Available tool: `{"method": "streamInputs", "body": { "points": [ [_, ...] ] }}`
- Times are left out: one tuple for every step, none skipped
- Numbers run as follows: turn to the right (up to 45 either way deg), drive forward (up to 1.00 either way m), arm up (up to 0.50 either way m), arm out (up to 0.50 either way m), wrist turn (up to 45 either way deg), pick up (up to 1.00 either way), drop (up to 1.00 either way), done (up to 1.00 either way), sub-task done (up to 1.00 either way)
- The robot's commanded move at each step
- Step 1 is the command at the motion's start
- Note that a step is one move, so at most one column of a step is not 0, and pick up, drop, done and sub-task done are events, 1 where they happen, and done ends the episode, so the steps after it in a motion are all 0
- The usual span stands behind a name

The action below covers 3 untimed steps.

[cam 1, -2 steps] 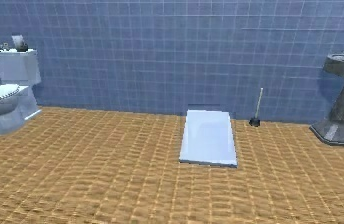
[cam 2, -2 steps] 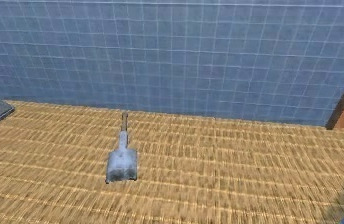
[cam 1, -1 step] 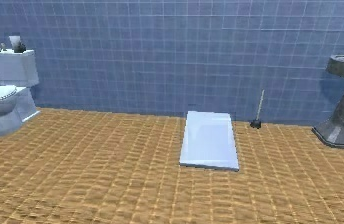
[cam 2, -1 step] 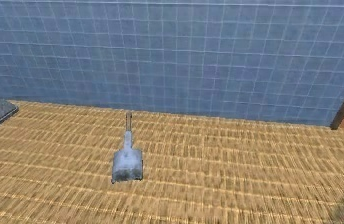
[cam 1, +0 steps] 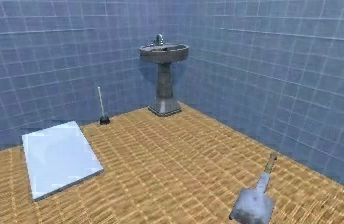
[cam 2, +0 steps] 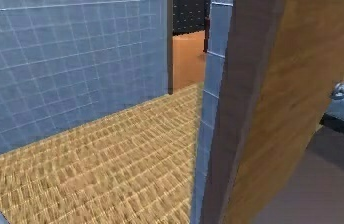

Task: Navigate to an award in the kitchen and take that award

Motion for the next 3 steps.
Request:
{"method": "streamInputs", "body": {
  "points": [
    [45.0, 0.00, 0.00, 0.00, 0.0, 0.00, 0.00, 0.00, 0.00],
    [6.0, 0.00, 0.00, 0.00, 0.0, 0.00, 0.00, 0.00, 0.00],
    [0.0, 0.85, 0.00, 0.00, 0.0, 0.00, 0.00, 0.00, 0.00]
  ]
}}
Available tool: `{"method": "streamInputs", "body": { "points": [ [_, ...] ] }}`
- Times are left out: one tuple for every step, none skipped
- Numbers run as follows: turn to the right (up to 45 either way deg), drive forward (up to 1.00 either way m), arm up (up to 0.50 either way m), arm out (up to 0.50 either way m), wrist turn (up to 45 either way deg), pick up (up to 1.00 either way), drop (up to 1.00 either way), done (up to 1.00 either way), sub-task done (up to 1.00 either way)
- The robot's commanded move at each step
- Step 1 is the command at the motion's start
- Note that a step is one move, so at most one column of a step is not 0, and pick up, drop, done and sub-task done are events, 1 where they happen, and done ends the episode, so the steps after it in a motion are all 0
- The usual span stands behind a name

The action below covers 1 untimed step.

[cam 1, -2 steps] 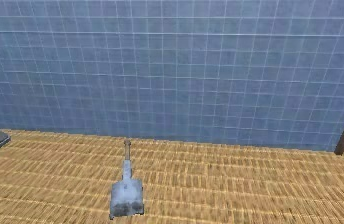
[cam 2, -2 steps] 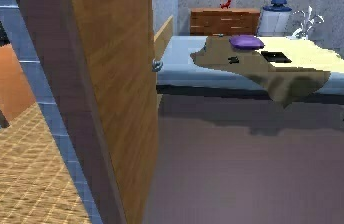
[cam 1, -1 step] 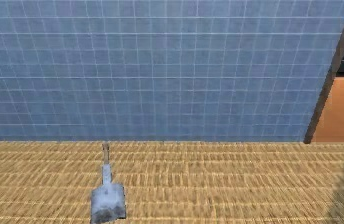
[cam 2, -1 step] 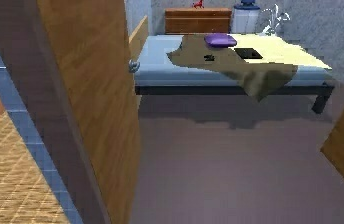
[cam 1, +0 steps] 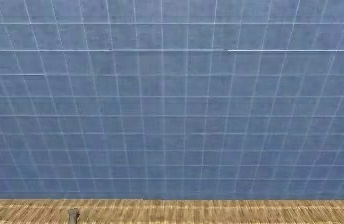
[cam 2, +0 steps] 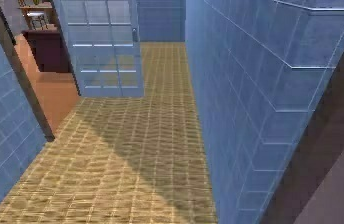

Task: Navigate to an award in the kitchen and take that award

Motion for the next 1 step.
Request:
{"method": "streamInputs", "body": {
  "points": [
    [42.0, 0.00, 0.00, 0.00, 0.0, 0.00, 0.00, 0.00, 0.00]
  ]
}}
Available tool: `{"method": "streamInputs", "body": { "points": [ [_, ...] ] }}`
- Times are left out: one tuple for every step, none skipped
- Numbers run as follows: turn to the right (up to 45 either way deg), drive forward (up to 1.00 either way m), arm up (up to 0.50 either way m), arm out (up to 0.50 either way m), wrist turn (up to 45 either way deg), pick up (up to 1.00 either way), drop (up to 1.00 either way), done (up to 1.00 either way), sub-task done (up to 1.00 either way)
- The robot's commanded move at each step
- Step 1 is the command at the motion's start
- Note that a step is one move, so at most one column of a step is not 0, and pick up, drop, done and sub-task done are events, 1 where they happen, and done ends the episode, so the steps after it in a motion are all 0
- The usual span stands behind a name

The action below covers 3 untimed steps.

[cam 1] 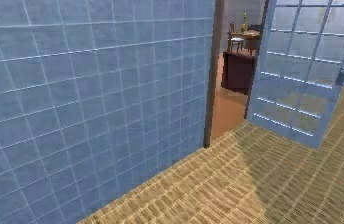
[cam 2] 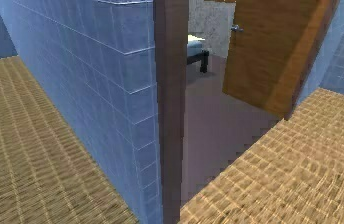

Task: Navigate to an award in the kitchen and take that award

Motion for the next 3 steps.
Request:
{"method": "streamInputs", "body": {
  "points": [
    [0.0, 0.45, 0.00, 0.00, 0.0, 0.00, 0.00, 0.00, 0.00],
    [36.0, 0.00, 0.00, 0.00, 0.0, 0.00, 0.00, 0.00, 0.00],
    [0.0, 1.00, 0.00, 0.00, 0.0, 0.00, 0.00, 0.00, 0.00]
  ]
}}
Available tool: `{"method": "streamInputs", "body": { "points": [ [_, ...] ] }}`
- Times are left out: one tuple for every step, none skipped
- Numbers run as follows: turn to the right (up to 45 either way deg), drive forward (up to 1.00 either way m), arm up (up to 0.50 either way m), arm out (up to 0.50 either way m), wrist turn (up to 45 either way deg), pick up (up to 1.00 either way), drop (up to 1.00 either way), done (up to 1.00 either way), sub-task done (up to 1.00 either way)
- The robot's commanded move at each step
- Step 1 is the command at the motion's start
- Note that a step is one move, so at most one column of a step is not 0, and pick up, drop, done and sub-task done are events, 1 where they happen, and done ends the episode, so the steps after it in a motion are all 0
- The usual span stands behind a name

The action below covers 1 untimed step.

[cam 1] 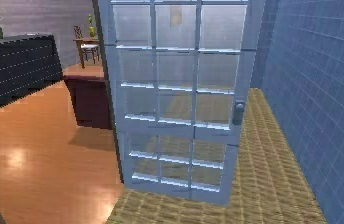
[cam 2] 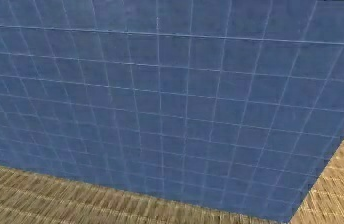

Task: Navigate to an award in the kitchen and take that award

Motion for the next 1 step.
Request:
{"method": "streamInputs", "body": {
  "points": [
    [0.0, 0.55, 0.00, 0.00, 0.0, 0.00, 0.00, 0.00, 0.00]
  ]
}}
